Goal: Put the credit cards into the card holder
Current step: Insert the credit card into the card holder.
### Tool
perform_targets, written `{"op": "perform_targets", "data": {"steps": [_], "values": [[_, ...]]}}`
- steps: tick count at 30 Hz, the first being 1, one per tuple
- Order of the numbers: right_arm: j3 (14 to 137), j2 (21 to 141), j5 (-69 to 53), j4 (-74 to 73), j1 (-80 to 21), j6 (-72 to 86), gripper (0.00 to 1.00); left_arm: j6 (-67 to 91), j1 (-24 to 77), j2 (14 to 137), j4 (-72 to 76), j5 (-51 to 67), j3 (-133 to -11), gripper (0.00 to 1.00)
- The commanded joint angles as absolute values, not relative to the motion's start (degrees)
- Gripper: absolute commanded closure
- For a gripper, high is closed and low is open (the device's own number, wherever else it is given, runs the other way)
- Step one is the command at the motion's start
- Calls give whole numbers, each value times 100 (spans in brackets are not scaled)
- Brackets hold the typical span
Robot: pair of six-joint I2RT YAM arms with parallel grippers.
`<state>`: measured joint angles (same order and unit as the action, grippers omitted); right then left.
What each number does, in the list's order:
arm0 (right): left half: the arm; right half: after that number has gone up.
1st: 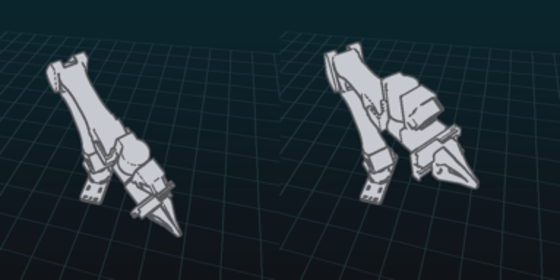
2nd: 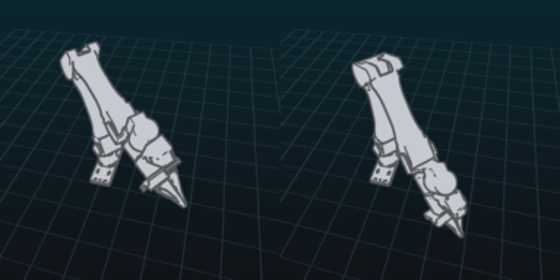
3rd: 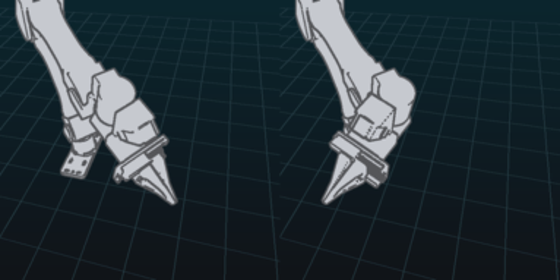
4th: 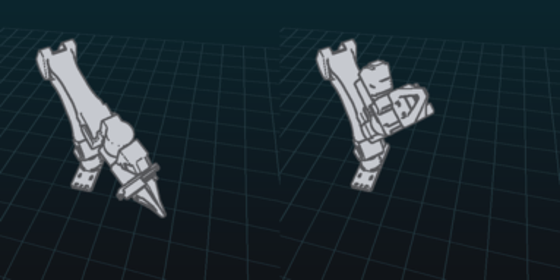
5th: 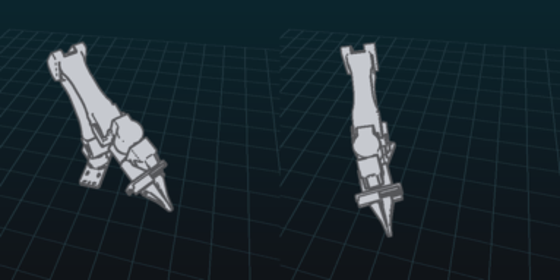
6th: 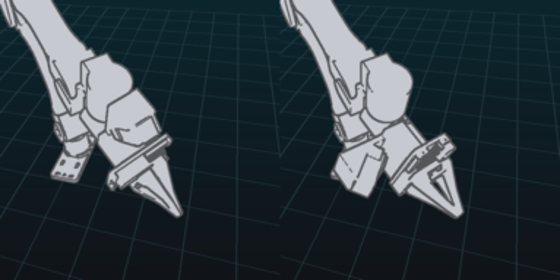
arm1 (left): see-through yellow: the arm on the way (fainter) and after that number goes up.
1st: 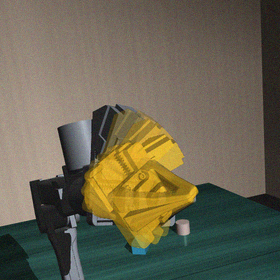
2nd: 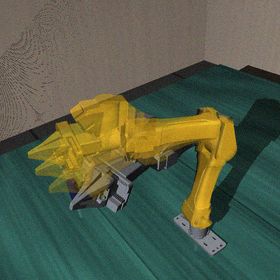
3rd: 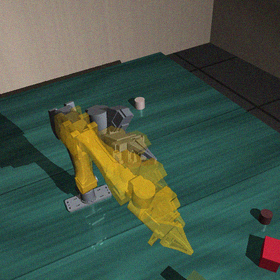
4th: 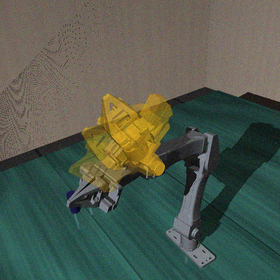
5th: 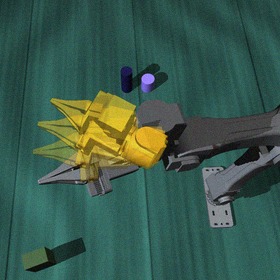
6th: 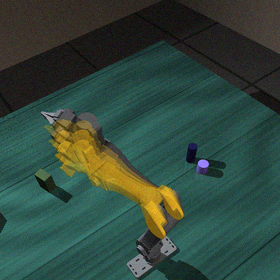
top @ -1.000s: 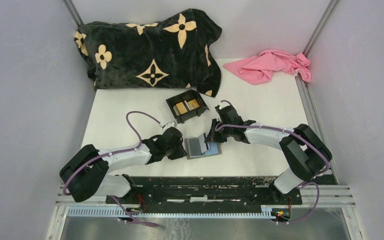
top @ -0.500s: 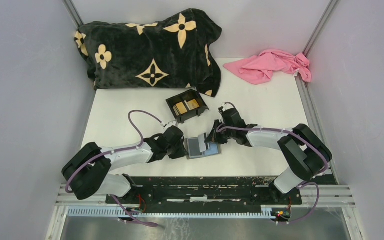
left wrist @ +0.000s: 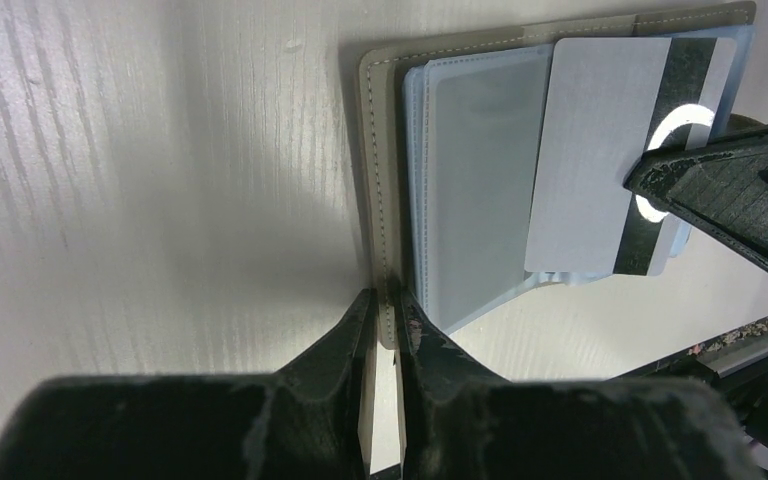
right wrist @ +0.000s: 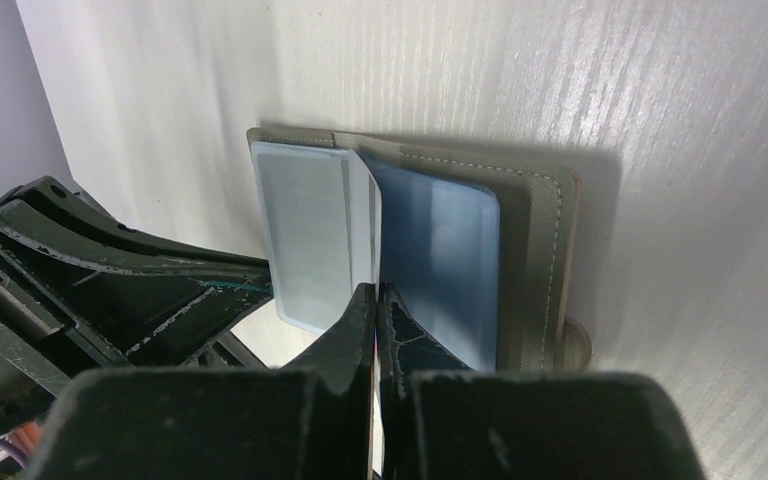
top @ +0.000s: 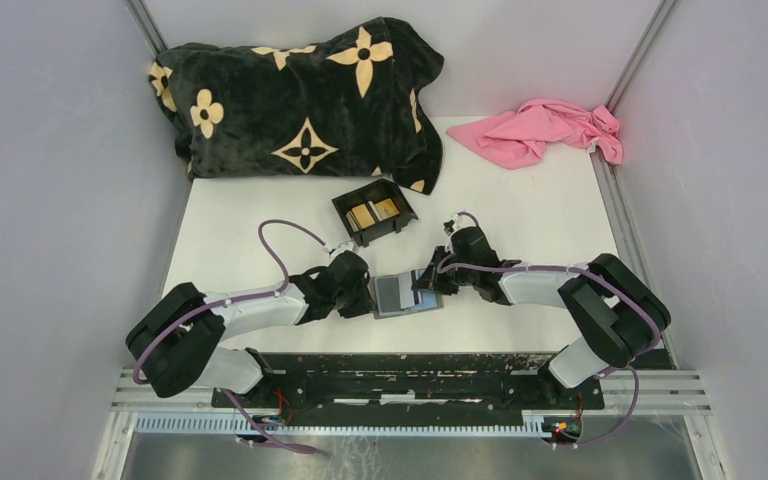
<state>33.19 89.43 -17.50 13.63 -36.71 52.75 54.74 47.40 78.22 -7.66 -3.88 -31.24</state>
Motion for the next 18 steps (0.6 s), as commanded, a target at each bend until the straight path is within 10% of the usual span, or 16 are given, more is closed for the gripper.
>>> {"op": "perform_targets", "data": {"steps": [1,18], "values": [[3104,9028,-1666,1416,-3691,5296,99,5244,4781,7975,-799,-325,-3220,82],[2894,9497,-1775,2058,-3860,5468,99,5103,4781,8140,-688,-342,-3245,83]]}}
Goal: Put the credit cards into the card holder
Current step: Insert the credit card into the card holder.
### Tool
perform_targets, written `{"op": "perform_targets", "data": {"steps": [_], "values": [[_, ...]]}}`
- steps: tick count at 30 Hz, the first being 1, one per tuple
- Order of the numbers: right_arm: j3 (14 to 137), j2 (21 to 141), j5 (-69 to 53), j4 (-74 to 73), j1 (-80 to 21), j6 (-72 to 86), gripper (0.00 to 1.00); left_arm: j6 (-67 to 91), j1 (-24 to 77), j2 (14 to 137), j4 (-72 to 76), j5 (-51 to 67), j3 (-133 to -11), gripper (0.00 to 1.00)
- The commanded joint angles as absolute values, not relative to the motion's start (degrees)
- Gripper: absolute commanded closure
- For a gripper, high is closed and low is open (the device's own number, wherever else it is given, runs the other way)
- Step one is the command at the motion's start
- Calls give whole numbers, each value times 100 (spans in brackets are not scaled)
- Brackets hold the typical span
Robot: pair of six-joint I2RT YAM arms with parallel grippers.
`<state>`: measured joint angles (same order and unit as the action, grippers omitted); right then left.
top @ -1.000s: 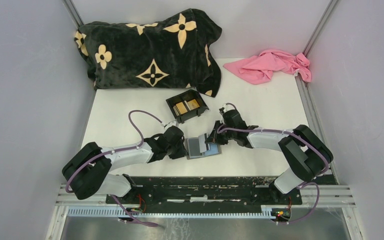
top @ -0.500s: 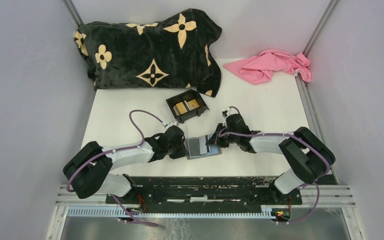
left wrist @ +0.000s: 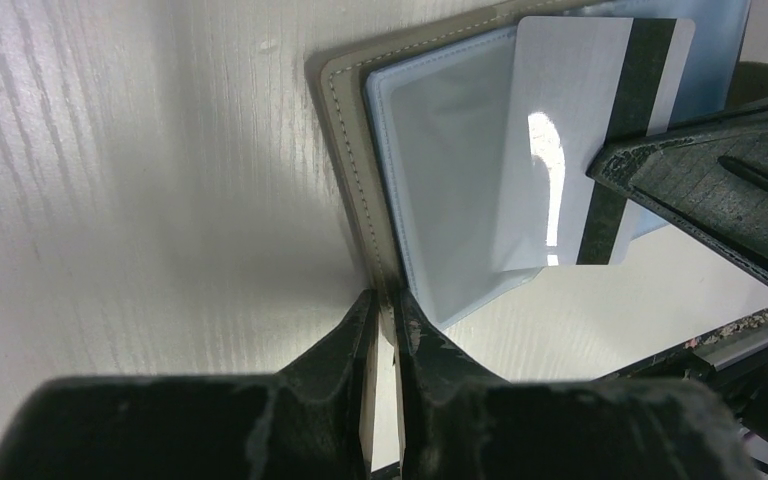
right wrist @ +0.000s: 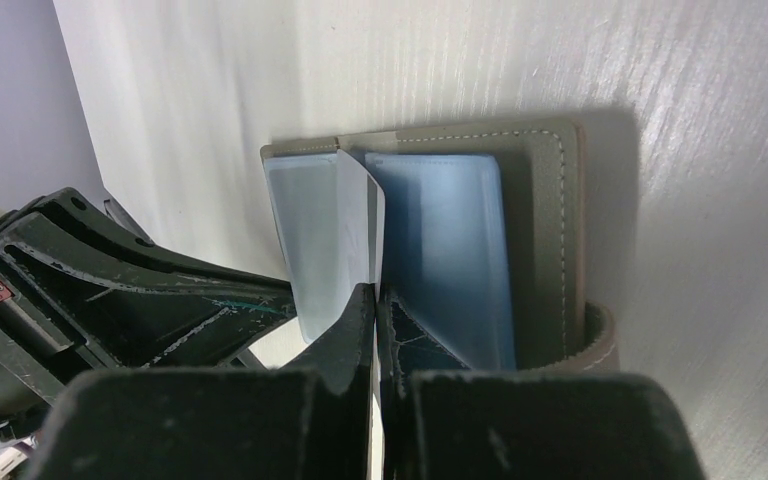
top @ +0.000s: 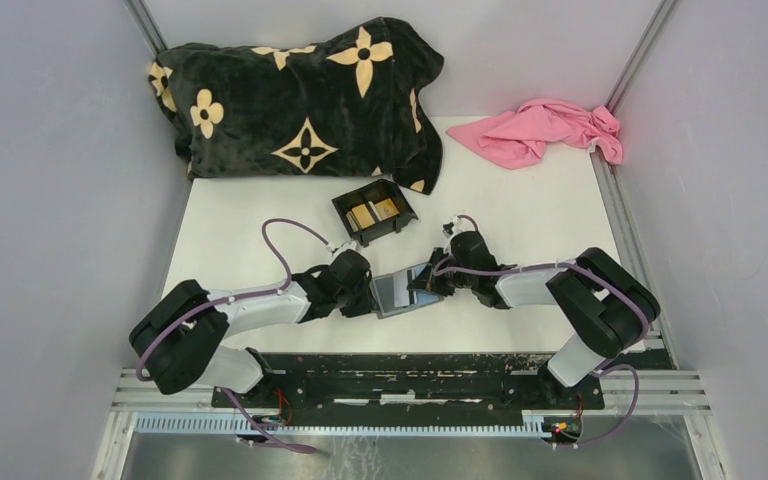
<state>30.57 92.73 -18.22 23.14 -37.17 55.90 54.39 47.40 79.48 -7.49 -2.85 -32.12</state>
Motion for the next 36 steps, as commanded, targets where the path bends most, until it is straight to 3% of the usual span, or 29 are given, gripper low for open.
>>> {"op": "perform_targets", "data": {"steps": [1,17,36], "values": [[2883,9494,-1780,2061,-3866,5467,99,5094,4781,8150,-681,-343,-3248,83],[2718,9035,-1906,1433,-3887,5101,99,5092,4779,8217,-690,-527,-3305,83],[3236,9747,-2100,1510,-3925,5119,98,5012,4781,8359,-407,-228,-3361,83]]}}
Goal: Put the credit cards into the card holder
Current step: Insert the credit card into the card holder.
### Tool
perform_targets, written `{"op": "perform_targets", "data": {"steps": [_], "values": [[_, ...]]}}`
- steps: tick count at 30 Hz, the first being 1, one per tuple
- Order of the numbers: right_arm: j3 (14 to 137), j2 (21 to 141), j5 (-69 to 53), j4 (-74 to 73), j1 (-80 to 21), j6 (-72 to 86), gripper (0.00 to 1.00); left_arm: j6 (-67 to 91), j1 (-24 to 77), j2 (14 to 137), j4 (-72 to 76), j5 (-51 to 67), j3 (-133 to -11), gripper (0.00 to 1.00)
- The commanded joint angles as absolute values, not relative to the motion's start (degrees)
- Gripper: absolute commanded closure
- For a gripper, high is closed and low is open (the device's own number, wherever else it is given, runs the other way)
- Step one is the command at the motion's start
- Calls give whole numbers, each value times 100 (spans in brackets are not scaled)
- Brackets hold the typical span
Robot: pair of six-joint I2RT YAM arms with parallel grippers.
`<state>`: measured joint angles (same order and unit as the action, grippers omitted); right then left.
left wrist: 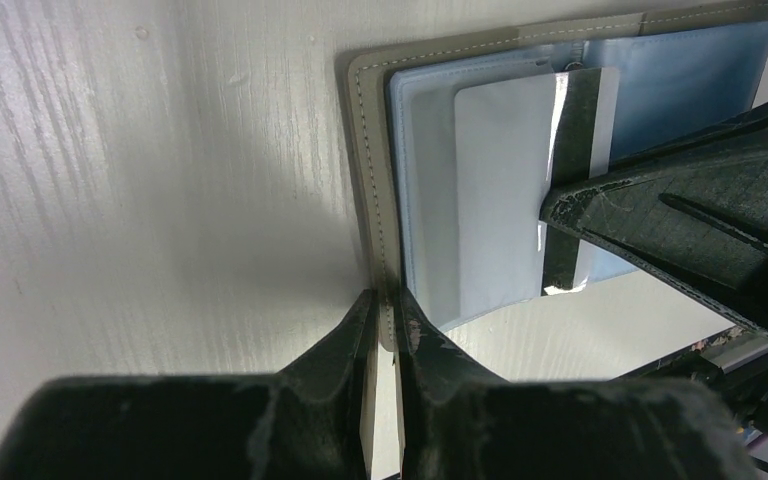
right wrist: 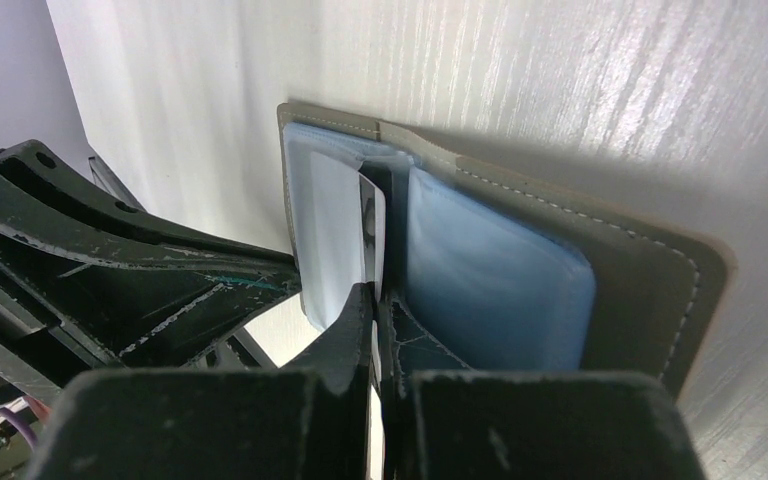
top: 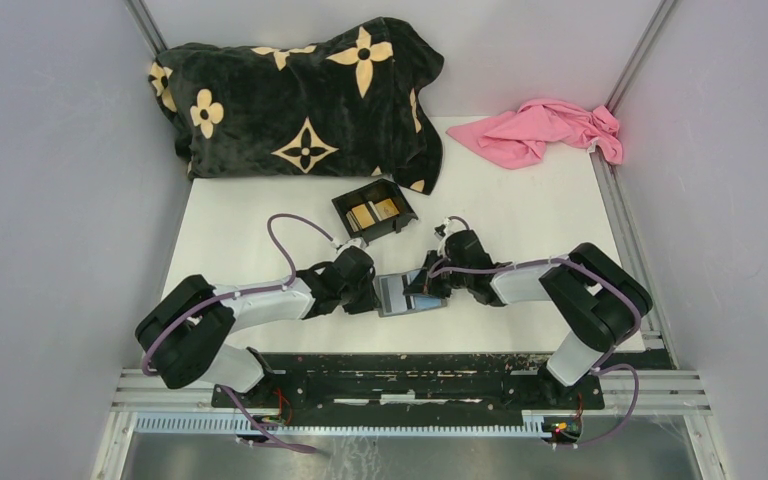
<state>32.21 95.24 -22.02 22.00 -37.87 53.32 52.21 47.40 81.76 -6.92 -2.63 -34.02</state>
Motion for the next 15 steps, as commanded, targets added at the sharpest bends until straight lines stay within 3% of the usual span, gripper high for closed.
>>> {"op": "perform_targets", "data": {"steps": [1,6,10,15], "values": [[3265,9758,-2082,1463,-3943,5101,97,5010,4779,8346,-386,-198,-3350,83],[3543,9710,-1950,945,-4058,4898,81,4982,4781,8358,-368,-138,-3390,83],[3870,9573,-1750,144,-4078,4601,63,4895,4781,8339,-365,-158,-3472,84],[4224,9456,-1513,-584,-4087,4300,52,4851,4781,8384,-268,-115,-3521,84]]}}
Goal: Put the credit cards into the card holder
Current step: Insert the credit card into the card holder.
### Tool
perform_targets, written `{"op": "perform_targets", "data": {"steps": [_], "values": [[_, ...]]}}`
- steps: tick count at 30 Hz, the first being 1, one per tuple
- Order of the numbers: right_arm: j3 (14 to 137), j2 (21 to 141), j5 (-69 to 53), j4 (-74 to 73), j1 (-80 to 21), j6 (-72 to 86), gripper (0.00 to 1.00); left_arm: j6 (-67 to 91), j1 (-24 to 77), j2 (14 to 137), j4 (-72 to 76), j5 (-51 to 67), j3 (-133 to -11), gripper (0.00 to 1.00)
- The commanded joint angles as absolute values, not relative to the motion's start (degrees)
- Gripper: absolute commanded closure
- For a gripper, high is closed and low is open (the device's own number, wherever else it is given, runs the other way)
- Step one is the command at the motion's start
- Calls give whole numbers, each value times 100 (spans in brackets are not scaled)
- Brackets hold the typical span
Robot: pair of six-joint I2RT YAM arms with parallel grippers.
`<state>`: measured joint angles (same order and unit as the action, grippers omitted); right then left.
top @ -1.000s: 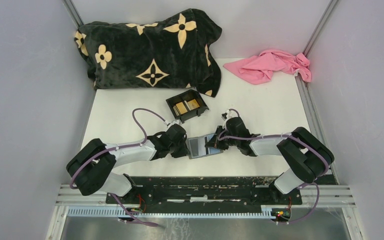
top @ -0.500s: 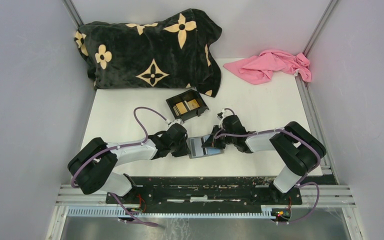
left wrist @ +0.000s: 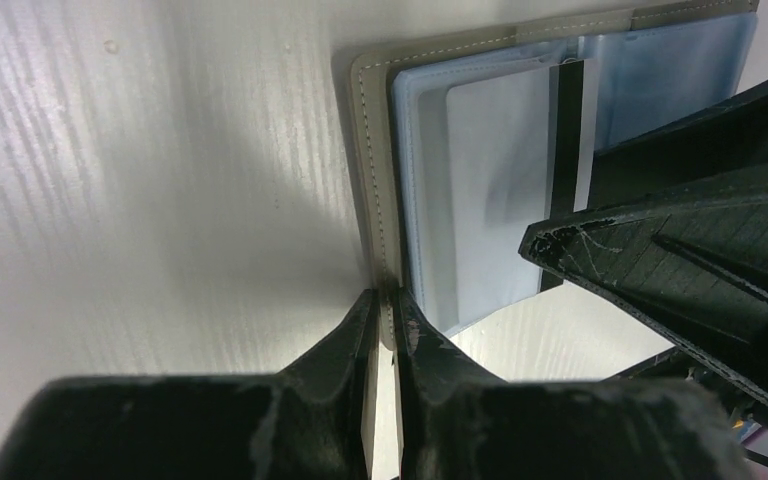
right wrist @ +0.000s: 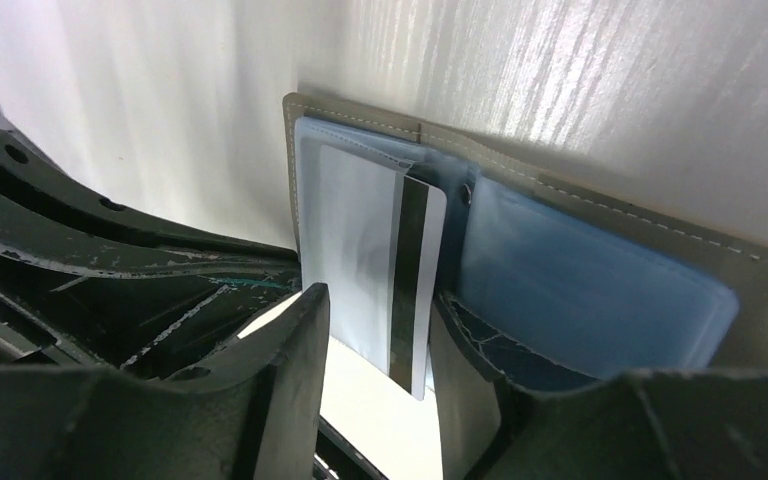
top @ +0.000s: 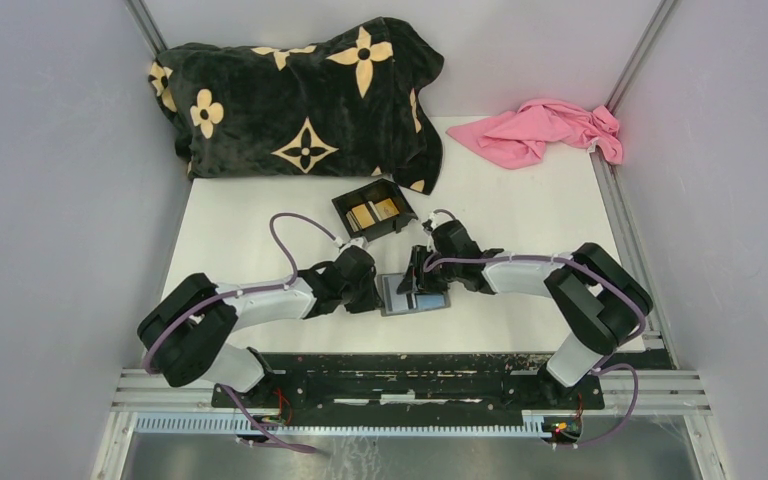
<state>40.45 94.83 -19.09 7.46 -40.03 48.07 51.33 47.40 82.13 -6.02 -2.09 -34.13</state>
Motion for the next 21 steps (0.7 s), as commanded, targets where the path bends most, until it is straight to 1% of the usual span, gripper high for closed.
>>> {"op": "perform_targets", "data": {"steps": [1,7,21], "values": [[4310,9443,-1464,-712,-4089,4257,51,4850,4781,8385,-233,-108,-3505,84],[4467,9339,-1214,-1305,-4095,4047,50,4927,4774,8293,55,-97,-3297,84],[5684,10143,-318,-2737,-4587,3631,50,4715,4794,8520,627,398,-3354,84]]}}
